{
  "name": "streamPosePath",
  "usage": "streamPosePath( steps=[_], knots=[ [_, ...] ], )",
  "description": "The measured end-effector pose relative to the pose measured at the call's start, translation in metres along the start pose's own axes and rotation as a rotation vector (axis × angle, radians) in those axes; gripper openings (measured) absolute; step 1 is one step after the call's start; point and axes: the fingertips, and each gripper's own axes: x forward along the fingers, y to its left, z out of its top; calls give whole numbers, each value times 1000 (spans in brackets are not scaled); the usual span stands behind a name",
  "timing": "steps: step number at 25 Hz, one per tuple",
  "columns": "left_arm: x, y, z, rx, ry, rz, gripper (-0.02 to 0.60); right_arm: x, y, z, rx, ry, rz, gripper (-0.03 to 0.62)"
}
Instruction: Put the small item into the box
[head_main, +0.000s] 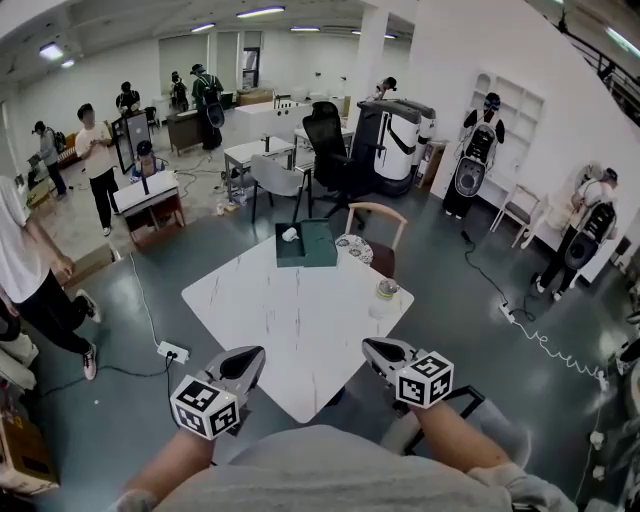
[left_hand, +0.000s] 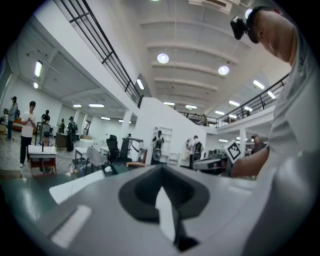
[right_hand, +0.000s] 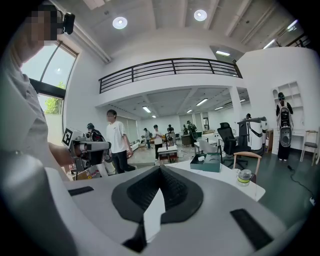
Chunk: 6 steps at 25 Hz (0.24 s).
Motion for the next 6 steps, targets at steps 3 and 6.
streamPosePath(
  steps=[3,6],
  knots=[
    [1,0,1,-2,0,0,3,0,0,2,-2,1,3,6],
    [2,-3,1,-2,1,-1,3,-1,-1,2,-2,1,6,6]
  ],
)
